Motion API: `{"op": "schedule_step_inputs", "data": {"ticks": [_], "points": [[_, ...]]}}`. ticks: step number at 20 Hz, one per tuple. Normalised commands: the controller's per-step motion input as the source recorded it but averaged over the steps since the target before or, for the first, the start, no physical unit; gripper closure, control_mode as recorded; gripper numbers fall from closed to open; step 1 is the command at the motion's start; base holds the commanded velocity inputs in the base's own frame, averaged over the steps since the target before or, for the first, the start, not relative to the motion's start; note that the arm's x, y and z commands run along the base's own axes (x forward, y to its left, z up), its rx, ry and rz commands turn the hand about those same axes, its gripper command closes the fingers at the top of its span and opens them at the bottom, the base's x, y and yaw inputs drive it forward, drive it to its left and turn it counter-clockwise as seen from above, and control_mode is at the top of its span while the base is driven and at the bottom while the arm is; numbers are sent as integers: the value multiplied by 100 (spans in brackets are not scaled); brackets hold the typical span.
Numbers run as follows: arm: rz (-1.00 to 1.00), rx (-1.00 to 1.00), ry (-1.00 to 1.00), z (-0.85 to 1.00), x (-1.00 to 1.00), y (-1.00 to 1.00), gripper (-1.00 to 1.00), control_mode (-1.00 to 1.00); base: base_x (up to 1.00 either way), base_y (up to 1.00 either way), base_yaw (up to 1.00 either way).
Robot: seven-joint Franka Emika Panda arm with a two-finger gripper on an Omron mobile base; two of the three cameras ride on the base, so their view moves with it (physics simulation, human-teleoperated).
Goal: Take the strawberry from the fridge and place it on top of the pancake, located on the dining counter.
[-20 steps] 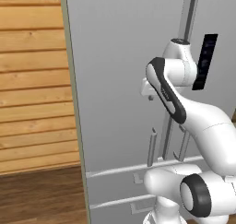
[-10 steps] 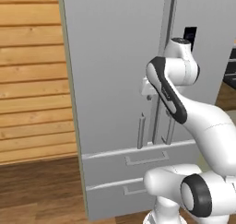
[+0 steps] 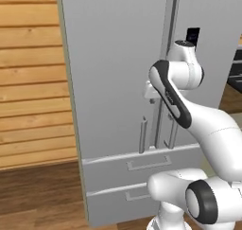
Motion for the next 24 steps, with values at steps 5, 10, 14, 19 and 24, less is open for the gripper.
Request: {"op": "schedule_step_inputs", "data": {"ticks": [5,10,14,19,24], "points": [[0,0,0,0,0,0,-100,100,-11,-41,-14],[0,0,0,0,0,0,-100,100,-57,-27,-23],[0,0,0,0,0,0,-100,100,-77,-50,-13],[0,0,0,0,0,0,-100,100,-82,-17,-2],[0,0,1,-7,-15,0,-100,-100,-59,0,0]]}}
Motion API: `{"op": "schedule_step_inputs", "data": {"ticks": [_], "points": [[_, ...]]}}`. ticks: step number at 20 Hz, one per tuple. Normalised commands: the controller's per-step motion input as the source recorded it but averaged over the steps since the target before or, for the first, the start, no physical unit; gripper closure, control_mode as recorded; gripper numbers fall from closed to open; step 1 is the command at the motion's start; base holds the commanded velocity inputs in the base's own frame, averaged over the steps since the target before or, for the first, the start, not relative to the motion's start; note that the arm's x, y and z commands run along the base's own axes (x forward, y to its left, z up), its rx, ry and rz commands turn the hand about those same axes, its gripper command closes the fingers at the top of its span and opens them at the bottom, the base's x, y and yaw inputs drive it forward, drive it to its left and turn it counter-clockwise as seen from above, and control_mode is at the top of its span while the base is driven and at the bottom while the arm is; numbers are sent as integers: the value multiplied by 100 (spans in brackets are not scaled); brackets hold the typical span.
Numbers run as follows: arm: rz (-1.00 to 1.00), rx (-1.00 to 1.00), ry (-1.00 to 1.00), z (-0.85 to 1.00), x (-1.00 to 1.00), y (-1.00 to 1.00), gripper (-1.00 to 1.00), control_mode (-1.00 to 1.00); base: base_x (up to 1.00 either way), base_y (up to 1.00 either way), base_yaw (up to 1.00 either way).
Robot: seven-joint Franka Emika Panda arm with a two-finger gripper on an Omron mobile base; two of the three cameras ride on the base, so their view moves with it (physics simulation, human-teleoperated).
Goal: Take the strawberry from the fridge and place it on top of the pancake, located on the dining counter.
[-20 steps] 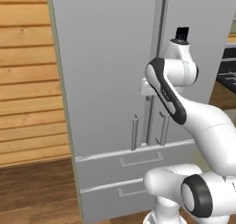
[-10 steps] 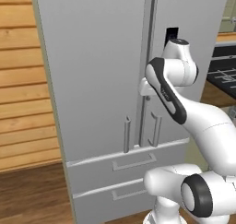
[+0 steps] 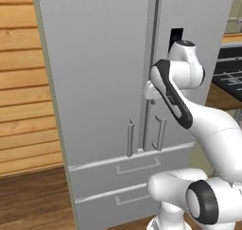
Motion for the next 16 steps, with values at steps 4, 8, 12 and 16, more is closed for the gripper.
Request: {"op": "schedule_step_inputs", "data": {"ticks": [4,8,12,16], "points": [[0,6,-5,-57,7,-26,-100,-100,0,0,0],[0,14,-12,-95,43,-40,-100,-100,0,0,0],[0,-1,-9,-93,51,-24,-100,-100,0,0,0],[-3,-27,0,-34,39,-5,-100,-100,0,0,0]]}}
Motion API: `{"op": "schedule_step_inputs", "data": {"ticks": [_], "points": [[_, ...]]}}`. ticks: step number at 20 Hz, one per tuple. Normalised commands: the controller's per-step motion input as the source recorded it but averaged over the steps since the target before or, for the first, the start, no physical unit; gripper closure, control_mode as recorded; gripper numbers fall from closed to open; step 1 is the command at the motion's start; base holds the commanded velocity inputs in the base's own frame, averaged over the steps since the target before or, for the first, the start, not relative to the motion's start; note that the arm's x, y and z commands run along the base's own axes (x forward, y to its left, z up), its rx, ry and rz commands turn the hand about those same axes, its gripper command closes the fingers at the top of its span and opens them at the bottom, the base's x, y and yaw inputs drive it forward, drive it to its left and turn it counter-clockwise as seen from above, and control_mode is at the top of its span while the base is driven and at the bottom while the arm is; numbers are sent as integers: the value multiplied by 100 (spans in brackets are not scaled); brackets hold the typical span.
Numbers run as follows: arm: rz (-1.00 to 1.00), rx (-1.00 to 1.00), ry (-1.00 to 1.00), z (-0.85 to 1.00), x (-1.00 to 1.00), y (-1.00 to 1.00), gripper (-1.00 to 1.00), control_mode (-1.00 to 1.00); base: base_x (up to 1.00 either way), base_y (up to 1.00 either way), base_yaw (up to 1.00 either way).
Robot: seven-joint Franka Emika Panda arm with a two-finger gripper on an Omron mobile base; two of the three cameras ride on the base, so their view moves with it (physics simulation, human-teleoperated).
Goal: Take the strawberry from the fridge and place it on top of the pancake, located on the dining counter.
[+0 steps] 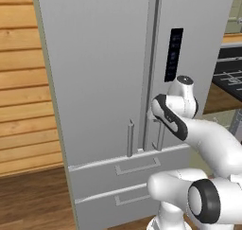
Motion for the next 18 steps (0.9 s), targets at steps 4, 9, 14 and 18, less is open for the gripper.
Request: {"op": "schedule_step_inputs", "data": {"ticks": [4,9,14,18], "points": [[0,-10,0,-20,44,-22,-100,-100,0,0,0],[0,-2,-1,-9,26,-37,-100,-100,0,0,0],[0,0,0,-8,18,-7,-100,-100,0,0,0],[0,0,0,-19,15,0,-100,-100,0,0,0]]}}
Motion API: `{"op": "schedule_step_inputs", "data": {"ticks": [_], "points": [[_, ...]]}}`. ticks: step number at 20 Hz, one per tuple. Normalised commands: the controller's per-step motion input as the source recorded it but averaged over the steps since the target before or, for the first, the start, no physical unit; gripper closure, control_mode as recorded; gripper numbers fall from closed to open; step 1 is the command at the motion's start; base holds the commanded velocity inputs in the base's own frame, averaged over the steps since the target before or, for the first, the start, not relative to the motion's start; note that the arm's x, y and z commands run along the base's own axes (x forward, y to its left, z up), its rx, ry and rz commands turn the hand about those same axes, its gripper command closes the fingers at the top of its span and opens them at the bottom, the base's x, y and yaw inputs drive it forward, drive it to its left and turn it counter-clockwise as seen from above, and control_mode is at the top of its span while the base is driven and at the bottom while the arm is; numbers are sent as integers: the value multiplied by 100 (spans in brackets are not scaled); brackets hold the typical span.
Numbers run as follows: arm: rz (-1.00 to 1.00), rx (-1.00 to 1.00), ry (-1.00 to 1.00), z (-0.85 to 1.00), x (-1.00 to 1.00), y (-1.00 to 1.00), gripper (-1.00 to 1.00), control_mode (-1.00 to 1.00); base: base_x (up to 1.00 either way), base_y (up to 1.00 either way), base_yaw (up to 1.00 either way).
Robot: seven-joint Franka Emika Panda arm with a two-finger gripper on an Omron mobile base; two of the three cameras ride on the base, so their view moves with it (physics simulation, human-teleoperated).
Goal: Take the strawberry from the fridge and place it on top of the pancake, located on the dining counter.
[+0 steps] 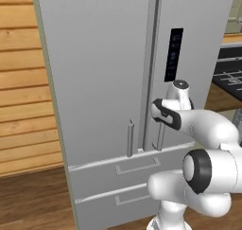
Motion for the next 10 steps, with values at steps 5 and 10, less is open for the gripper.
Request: {"op": "schedule_step_inputs", "data": {"ticks": [5,10], "points": [[0,0,-1,-50,7,5,-100,-100,0,0,0],[0,0,-11,-26,12,1,-100,-100,0,0,0]]}}
